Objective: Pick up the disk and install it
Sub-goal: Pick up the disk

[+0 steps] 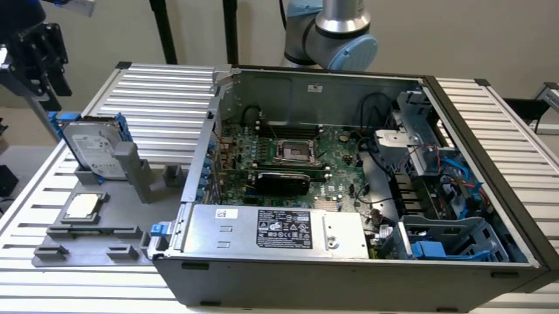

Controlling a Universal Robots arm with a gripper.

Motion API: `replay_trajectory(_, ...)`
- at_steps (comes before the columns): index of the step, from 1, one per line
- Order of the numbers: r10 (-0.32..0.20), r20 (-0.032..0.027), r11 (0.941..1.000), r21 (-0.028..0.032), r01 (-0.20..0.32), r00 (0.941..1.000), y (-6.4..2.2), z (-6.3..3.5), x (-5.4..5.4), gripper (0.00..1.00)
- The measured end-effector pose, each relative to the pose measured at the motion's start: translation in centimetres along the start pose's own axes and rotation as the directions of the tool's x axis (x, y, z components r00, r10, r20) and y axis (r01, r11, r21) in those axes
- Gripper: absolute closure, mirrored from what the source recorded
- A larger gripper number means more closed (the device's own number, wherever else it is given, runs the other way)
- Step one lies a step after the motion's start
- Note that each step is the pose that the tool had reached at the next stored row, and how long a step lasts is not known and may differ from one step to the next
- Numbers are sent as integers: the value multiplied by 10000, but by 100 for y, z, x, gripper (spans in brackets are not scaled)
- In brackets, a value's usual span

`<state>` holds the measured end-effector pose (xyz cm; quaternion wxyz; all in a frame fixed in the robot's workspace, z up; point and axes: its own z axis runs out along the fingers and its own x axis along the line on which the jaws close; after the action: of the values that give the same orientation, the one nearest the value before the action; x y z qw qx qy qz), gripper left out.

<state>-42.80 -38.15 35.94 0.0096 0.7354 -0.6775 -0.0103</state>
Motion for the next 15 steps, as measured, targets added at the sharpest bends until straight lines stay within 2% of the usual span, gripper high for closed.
replay_trajectory(1, 0, 0, 10000, -1, 0, 10000, 0, 0, 0, 53)
replay_trajectory(3, 0, -1, 10000, -2, 0, 10000, -1, 2, 0, 53)
replay_trajectory(4, 0, 0, 10000, 0, 0, 10000, -1, 7, 0, 46)
replay_trajectory(15, 0, 1, 10000, 20, 0, 10000, -6, 191, 0, 46)
